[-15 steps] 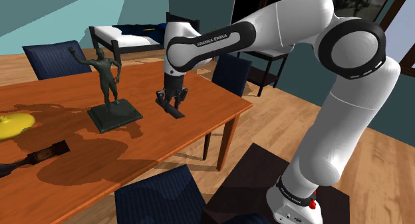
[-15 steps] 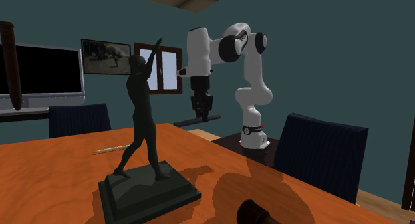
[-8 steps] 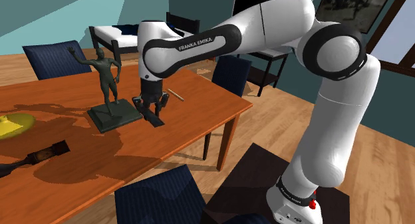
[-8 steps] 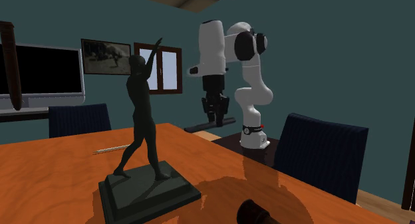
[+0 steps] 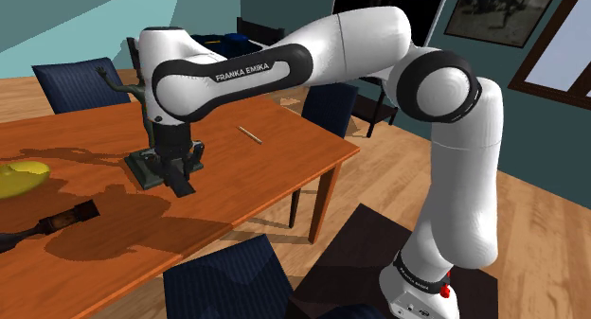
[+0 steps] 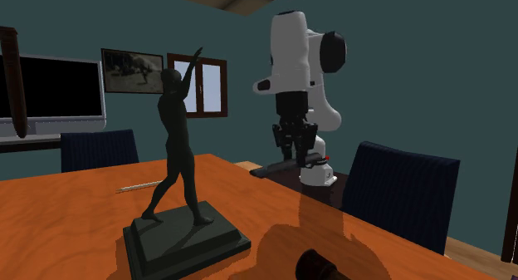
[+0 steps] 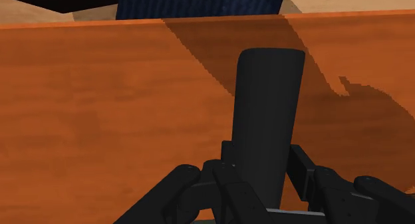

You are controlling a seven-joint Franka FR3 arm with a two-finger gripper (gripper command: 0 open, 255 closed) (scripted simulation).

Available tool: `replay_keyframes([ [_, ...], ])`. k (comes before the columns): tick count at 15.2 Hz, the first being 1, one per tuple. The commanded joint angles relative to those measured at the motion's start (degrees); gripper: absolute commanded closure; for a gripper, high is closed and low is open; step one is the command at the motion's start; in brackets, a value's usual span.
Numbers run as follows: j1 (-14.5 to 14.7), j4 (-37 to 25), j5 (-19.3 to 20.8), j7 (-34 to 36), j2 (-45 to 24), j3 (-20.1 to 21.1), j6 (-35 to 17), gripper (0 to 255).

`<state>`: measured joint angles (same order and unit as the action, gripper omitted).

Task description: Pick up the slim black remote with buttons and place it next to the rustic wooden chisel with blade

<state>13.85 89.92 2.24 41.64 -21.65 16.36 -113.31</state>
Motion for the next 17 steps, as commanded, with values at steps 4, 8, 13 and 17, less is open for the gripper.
replay_keyframes([
  [4, 5.27, -12.39, 2.70, 5.47, -8.29, 0.56, 4.07, 255],
  [8, 10.49, -27.30, 4.94, 8.95, -17.55, 0.37, 9.66, 255],
  [13, 16.40, -47.63, 6.77, 10.81, -30.09, -0.60, 17.10, 255],
  [17, 15.59, -42.11, 6.71, 11.01, -28.79, -0.47, 12.98, 255],
])
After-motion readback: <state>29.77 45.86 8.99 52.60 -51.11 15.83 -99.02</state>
